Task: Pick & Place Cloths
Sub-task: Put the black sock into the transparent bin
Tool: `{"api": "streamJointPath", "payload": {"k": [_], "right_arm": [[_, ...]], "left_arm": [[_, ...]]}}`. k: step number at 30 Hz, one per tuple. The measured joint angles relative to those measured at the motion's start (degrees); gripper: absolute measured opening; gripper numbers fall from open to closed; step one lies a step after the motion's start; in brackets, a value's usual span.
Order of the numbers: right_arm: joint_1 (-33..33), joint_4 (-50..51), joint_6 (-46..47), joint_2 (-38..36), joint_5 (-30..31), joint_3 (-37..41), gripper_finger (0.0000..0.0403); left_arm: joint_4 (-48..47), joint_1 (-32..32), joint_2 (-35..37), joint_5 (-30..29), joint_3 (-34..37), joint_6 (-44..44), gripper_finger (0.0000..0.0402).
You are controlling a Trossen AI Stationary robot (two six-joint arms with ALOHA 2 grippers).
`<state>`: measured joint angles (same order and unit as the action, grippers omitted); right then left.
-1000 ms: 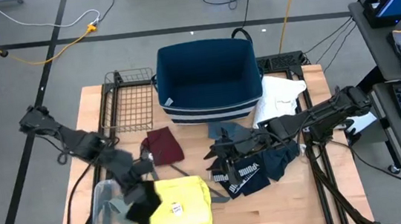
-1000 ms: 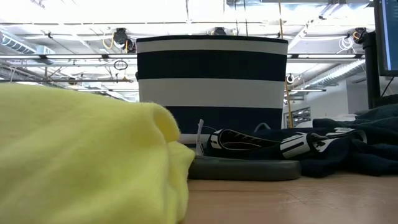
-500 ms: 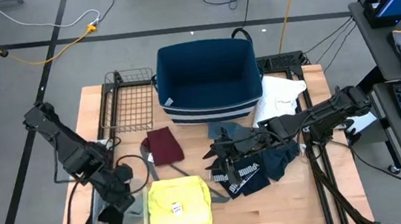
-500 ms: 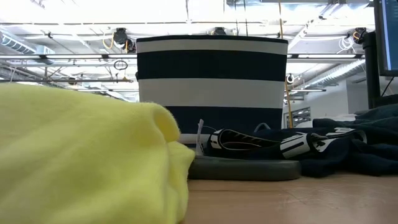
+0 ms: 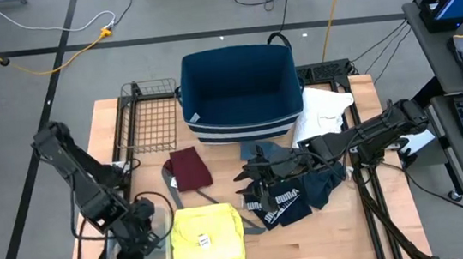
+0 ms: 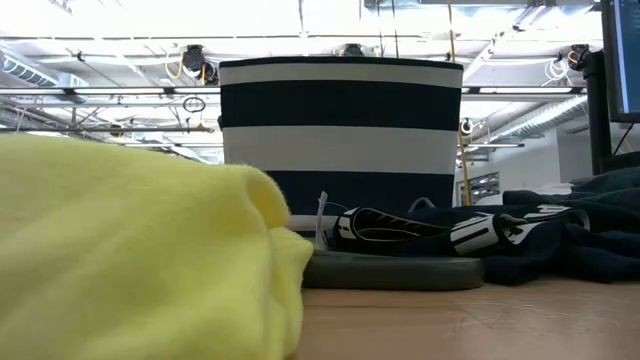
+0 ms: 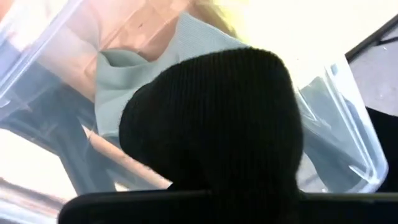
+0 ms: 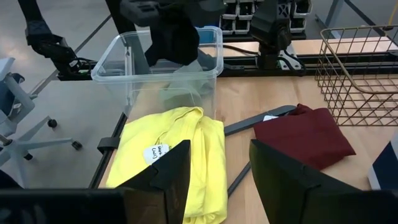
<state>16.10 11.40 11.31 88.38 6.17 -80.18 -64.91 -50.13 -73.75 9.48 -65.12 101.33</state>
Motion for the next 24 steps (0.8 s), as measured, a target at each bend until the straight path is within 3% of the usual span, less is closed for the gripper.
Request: {"api": "streamJointPath", "payload": {"k": [12, 24], "right_arm": [[0.0, 0.0, 0.0, 0.0, -0.1, 0.0, 0.0155], [0.0, 0.0, 0.0, 0.0, -0.2, 0.0, 0.0155]], "left_arm": [[-1.1, -3.1, -9.4, -2.0, 0.0, -0.6, 0.0005], [-1.0, -5.5, -11.9, -2.0, 0.0, -0.2, 0.0047]]}}
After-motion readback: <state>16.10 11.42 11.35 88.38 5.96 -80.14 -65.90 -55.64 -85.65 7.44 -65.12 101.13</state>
